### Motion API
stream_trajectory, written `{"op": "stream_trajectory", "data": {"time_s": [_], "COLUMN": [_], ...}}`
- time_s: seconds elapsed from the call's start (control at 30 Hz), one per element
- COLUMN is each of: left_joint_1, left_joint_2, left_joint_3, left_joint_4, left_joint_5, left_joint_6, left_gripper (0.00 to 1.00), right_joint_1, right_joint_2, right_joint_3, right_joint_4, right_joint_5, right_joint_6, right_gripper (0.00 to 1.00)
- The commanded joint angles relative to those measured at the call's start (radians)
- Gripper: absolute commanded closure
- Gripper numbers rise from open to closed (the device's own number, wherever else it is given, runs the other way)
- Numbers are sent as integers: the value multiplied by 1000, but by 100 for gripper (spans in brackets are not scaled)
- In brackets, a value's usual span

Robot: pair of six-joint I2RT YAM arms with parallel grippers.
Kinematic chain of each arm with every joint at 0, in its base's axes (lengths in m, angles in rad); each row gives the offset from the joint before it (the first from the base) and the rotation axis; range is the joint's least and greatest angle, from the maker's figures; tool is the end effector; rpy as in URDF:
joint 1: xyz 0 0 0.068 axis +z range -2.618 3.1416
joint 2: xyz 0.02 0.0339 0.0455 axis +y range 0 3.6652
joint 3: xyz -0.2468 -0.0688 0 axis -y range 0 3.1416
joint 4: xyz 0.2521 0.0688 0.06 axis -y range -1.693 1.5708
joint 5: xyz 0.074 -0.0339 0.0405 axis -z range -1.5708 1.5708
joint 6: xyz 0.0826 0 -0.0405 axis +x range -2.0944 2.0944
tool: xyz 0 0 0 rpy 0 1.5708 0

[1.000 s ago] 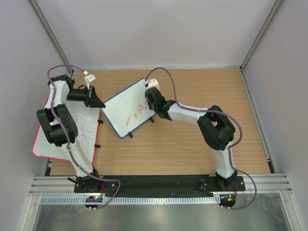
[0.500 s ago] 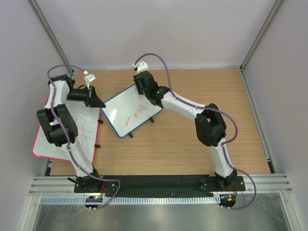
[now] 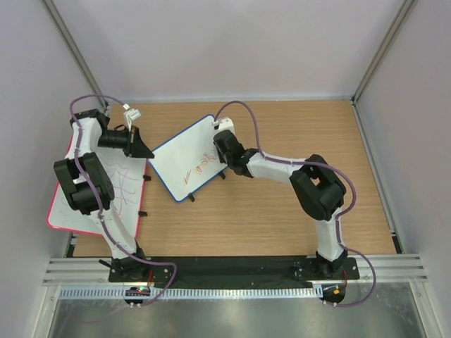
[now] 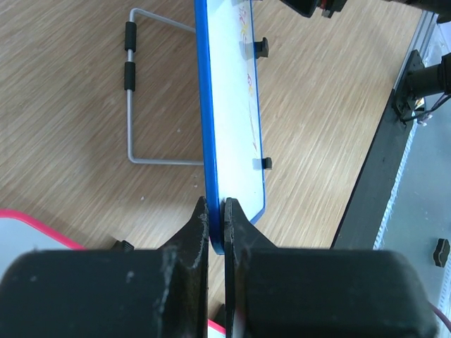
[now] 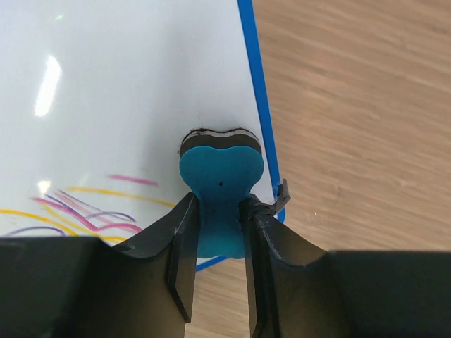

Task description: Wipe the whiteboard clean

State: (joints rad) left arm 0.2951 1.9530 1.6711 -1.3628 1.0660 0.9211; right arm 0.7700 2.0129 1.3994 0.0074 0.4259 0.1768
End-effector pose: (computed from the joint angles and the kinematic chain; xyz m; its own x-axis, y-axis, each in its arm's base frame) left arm 0.3678 0.0362 0.2164 -0.7385 0.1780 -0.6504 0.6373 0.4995 -0.5868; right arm 0.3747 0.3158 0.1555 -0.4712 -0.2338 -0.8505 -0.3122 0.9460 -0.0871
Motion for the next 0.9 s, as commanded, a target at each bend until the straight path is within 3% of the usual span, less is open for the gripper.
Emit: {"op": "stream_trajectory", "data": {"time_s": [0.0, 0.23, 0.5, 0.7, 0.87], "left_joint_1": [-13, -13, -13, -17, -17], "left_joint_2": [-57, -55, -57, -59, -62], "left_joint_3": [6, 3, 4, 4, 6], "left_joint_4": [-42, -44, -41, -35, -39], "left_joint_5": [-18, -17, -18, -21, -26], "left_joint_6": [73, 70, 61, 51, 51], "left_gripper": [100, 100, 100, 100, 100], "right_joint_1": [-6, 5, 201, 328, 339], "right_joint_2": [-3, 3, 47, 125, 144], "right_joint_3": [-80, -93, 79, 196, 205], "right_joint_4": [9, 19, 42, 52, 54], "right_joint_5": [-4, -10, -1, -62, -50], "right_joint_6": [58, 58, -129, -137, -106], "right_gripper": [99, 99, 99, 99, 99]}}
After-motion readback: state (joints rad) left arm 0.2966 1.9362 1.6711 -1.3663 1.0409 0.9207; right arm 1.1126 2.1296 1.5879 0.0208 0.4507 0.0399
